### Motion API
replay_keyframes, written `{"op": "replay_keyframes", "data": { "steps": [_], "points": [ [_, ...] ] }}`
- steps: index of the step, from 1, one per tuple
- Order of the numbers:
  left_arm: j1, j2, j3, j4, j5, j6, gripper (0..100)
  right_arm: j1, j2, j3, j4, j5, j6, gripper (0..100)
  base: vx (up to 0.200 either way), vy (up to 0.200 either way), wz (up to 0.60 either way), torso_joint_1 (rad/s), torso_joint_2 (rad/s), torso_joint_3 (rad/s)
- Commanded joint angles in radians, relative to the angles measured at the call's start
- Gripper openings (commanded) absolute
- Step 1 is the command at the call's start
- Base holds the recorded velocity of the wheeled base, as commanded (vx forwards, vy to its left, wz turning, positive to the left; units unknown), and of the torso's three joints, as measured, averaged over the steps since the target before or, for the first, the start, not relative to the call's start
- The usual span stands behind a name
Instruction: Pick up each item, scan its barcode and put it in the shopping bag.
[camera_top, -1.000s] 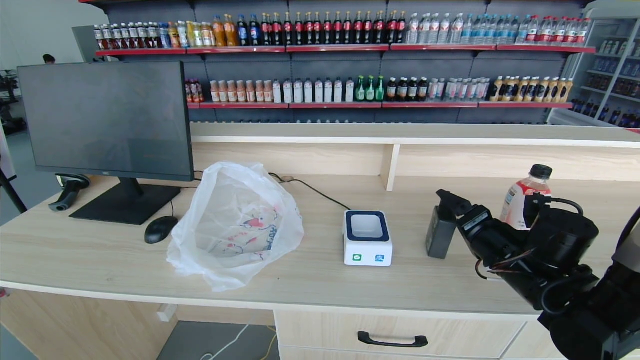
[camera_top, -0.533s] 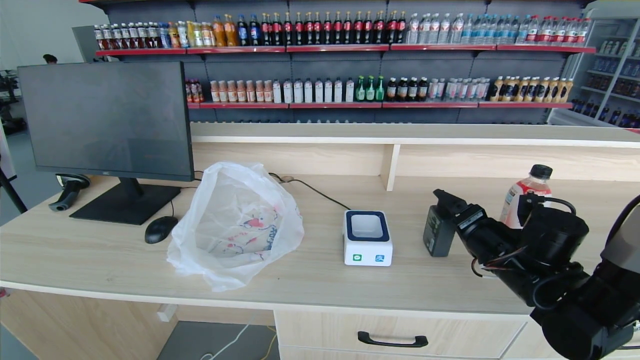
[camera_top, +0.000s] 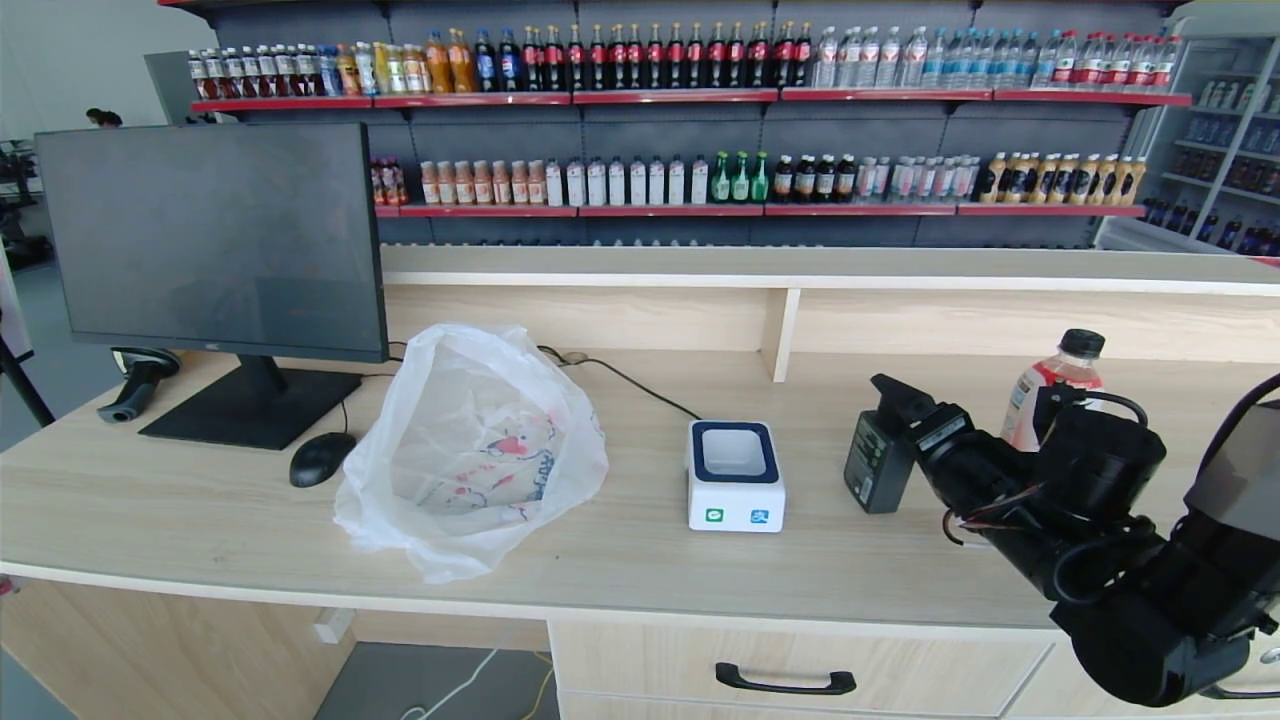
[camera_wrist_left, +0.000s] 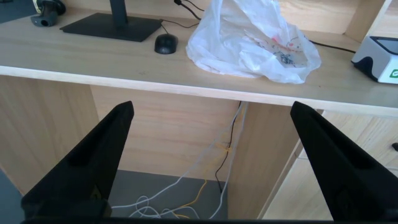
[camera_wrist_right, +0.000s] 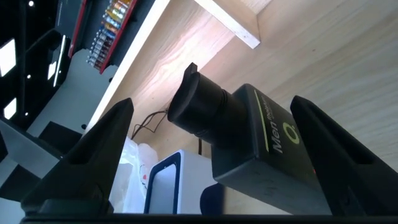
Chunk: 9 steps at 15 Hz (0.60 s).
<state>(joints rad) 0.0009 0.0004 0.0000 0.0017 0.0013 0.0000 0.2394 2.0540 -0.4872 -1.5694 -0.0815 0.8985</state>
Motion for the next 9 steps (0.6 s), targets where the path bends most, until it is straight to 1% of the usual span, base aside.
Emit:
{"op": "replay_keyframes", "data": {
  "steps": [1, 3, 4, 7, 9],
  "points": [
    [0.001, 0.000, 0.000, 0.000, 0.000, 0.000, 100, 0.000, 0.001, 0.001, -0.001, 0.000, -0.001, 100, 0.000, 0.000, 0.00, 0.000, 0.00, 0.000],
    [0.001, 0.000, 0.000, 0.000, 0.000, 0.000, 100, 0.000, -0.018, 0.012, -0.001, 0.000, -0.018, 100, 0.000, 0.000, 0.00, 0.000, 0.00, 0.000],
    [0.001, 0.000, 0.000, 0.000, 0.000, 0.000, 100, 0.000, -0.026, 0.016, -0.001, 0.000, -0.058, 100, 0.000, 0.000, 0.00, 0.000, 0.00, 0.000],
    [-0.001, 0.000, 0.000, 0.000, 0.000, 0.000, 100, 0.005, -0.037, 0.027, -0.001, -0.001, -0.076, 100, 0.000, 0.000, 0.00, 0.000, 0.00, 0.000],
    [-0.001, 0.000, 0.000, 0.000, 0.000, 0.000, 100, 0.001, -0.089, 0.038, -0.001, -0.001, -0.086, 100, 0.000, 0.000, 0.00, 0.000, 0.00, 0.000]
  ]
}}
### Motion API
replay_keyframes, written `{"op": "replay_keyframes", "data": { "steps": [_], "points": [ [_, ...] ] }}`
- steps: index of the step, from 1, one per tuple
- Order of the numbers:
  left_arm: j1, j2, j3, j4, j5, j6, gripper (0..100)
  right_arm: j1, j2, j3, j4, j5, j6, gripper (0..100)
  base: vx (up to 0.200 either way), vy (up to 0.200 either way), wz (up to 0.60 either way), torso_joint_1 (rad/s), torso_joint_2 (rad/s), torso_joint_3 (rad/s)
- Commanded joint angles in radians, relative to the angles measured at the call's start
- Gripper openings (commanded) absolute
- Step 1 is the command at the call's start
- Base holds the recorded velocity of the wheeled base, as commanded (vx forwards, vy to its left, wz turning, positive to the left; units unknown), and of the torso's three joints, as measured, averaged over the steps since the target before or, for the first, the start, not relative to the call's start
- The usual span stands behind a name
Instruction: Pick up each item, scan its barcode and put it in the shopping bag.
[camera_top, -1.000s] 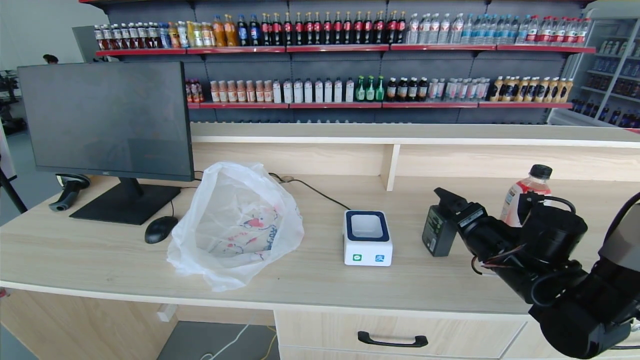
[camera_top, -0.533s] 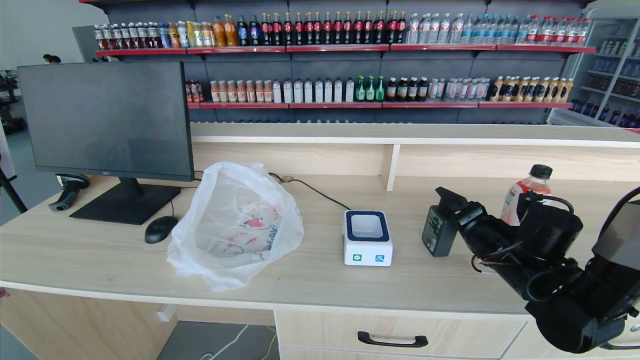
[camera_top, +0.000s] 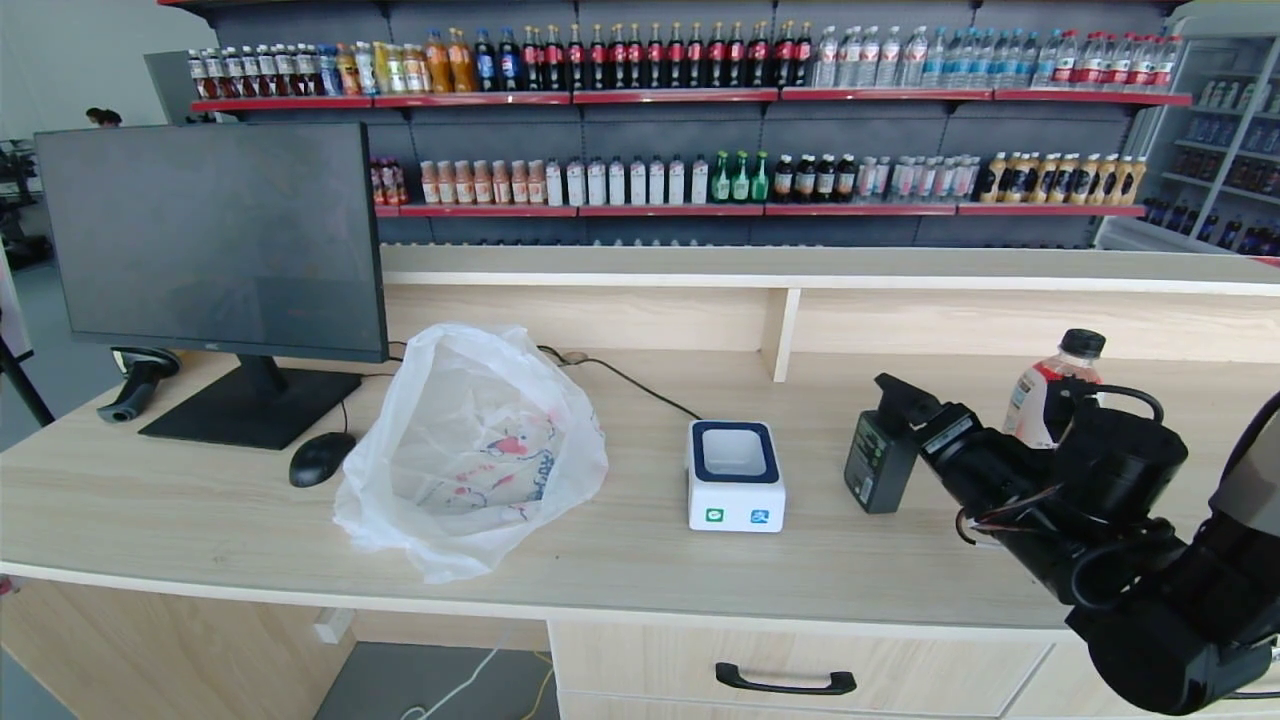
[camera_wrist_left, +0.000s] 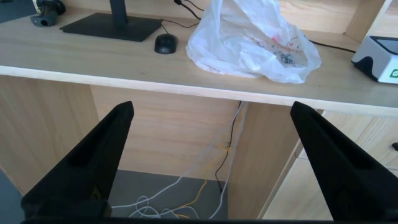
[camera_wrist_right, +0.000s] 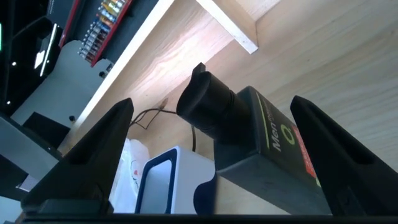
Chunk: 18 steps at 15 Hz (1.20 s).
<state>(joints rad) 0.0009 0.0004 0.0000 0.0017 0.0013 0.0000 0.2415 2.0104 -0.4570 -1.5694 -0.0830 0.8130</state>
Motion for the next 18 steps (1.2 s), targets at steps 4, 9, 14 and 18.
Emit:
{"op": "replay_keyframes", "data": {
  "steps": [4, 9, 14, 18],
  "points": [
    [0.001, 0.001, 0.000, 0.000, 0.000, 0.000, 100, 0.005, -0.055, 0.098, -0.001, 0.002, -0.160, 100, 0.000, 0.000, 0.00, 0.000, 0.00, 0.000],
    [-0.001, 0.000, 0.000, 0.000, 0.000, 0.000, 100, 0.085, -0.073, 0.092, -0.001, 0.023, -0.462, 100, 0.000, 0.000, 0.00, 0.000, 0.00, 0.000],
    [0.001, 0.000, 0.000, 0.000, 0.000, 0.000, 100, 0.085, -0.105, 0.098, -0.001, 0.075, -0.647, 100, 0.000, 0.000, 0.00, 0.000, 0.00, 0.000],
    [0.001, 0.000, 0.000, 0.000, 0.000, 0.000, 100, 0.064, -0.079, 0.097, -0.001, 0.069, -0.732, 100, 0.000, 0.000, 0.00, 0.000, 0.00, 0.000]
  ]
}}
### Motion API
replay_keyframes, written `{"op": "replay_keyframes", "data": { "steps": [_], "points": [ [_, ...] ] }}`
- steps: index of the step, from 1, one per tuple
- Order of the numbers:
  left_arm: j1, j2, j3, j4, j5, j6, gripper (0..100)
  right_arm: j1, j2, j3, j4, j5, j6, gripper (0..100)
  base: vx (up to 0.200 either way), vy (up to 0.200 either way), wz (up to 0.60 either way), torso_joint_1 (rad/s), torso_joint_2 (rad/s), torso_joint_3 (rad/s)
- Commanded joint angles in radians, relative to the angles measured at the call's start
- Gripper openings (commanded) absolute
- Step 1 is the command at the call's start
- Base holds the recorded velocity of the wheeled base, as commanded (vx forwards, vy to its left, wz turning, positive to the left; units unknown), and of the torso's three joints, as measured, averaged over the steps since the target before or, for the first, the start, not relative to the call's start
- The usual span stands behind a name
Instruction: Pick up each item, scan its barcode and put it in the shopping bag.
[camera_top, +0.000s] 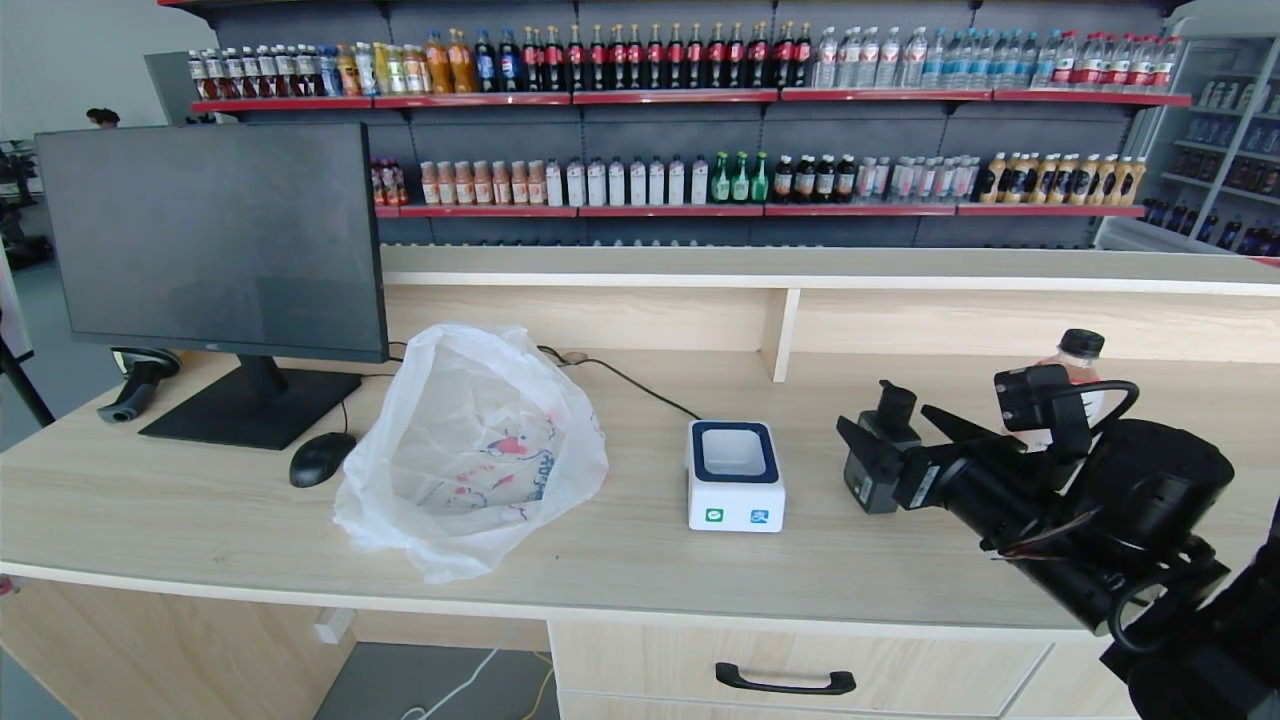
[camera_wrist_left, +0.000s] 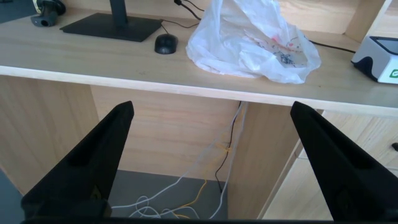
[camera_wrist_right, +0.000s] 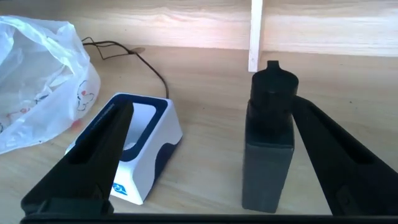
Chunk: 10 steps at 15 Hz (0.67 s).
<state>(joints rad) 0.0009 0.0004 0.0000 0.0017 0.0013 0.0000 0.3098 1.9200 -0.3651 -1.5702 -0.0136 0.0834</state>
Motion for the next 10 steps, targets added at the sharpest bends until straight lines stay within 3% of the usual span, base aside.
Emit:
{"op": "replay_keyframes", "data": {
  "steps": [1, 10],
  "points": [
    [-0.001, 0.000, 0.000, 0.000, 0.000, 0.000, 100, -0.011, 0.017, 0.008, -0.001, -0.002, -0.004, 100, 0.000, 0.000, 0.00, 0.000, 0.00, 0.000],
    [0.001, 0.000, 0.000, 0.000, 0.000, 0.000, 100, -0.029, 0.094, 0.002, -0.001, 0.000, -0.048, 100, 0.000, 0.000, 0.00, 0.000, 0.00, 0.000]
  ]
}}
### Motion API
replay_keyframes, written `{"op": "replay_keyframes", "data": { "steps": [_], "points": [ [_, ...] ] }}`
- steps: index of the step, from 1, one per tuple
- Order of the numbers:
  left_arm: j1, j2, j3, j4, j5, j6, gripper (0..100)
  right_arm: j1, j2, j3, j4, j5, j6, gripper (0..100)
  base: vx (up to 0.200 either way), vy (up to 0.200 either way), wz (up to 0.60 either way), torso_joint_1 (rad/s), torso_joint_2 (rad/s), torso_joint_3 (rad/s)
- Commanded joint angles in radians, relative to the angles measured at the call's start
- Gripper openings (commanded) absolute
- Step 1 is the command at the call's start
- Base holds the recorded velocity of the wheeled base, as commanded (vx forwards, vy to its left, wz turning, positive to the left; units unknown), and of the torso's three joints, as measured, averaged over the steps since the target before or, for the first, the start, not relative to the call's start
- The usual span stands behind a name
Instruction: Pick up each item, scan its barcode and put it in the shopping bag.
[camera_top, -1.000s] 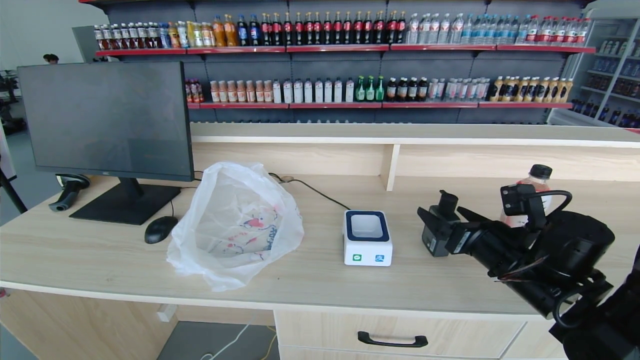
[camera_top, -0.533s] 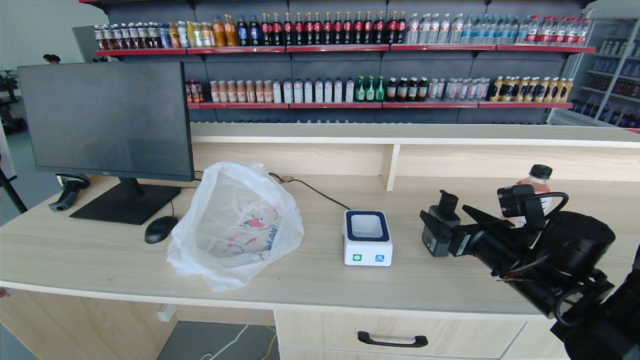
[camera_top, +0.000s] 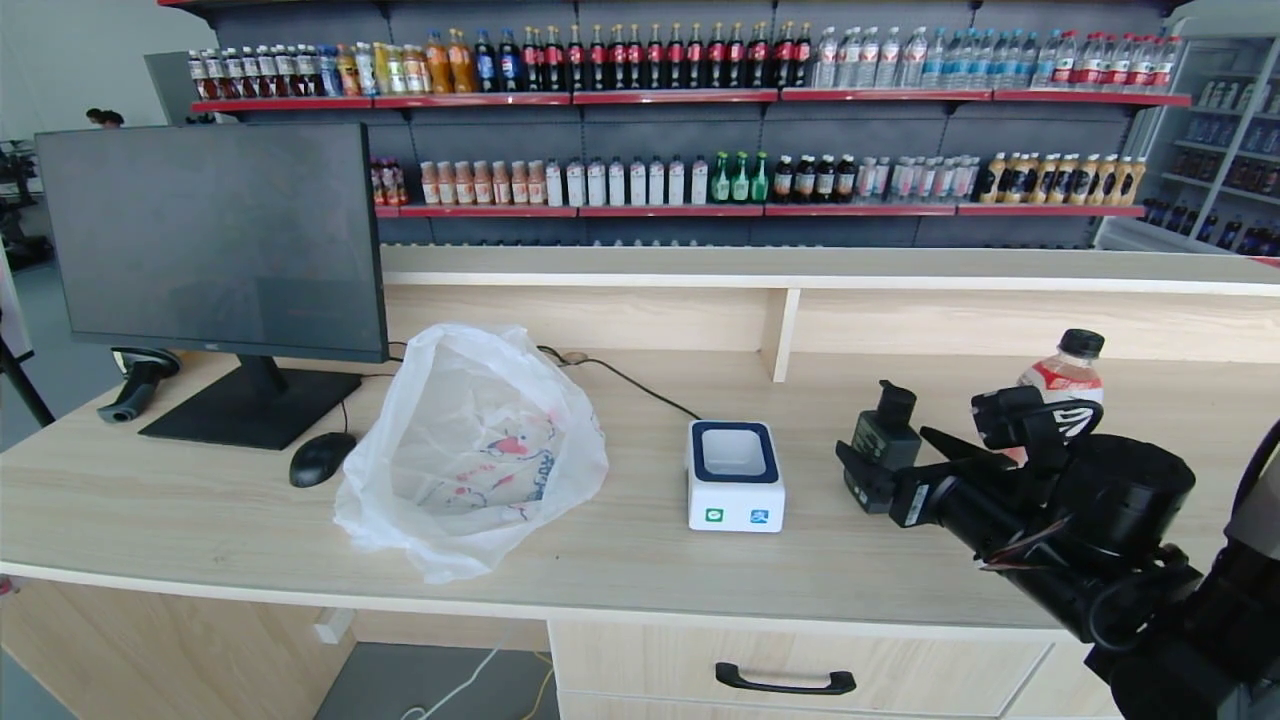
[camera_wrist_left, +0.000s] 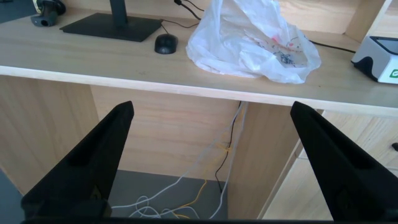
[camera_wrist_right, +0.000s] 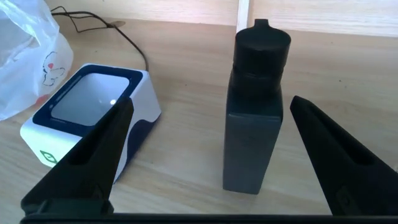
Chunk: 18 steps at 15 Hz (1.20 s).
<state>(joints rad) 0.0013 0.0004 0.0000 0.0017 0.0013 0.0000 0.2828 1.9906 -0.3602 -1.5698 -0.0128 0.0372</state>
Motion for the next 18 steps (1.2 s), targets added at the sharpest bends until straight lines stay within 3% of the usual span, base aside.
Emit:
{"op": "replay_keyframes", "data": {
  "steps": [1, 4, 10, 18],
  "points": [
    [0.000, 0.000, 0.000, 0.000, 0.000, 0.000, 100, -0.016, 0.036, -0.011, -0.001, -0.001, -0.003, 100, 0.000, 0.000, 0.00, 0.000, 0.00, 0.000],
    [-0.001, 0.000, 0.000, 0.000, 0.000, 0.000, 100, -0.056, 0.088, -0.063, -0.001, -0.001, -0.022, 100, 0.000, 0.000, 0.00, 0.000, 0.00, 0.000],
    [0.000, 0.000, 0.000, 0.000, 0.000, 0.000, 100, -0.053, 0.154, -0.148, -0.001, -0.001, -0.019, 100, 0.000, 0.000, 0.00, 0.000, 0.00, 0.000],
    [0.000, 0.000, 0.000, 0.000, 0.000, 0.000, 100, -0.068, 0.208, -0.180, -0.001, -0.001, -0.020, 100, 0.000, 0.000, 0.00, 0.000, 0.00, 0.000]
  ]
}}
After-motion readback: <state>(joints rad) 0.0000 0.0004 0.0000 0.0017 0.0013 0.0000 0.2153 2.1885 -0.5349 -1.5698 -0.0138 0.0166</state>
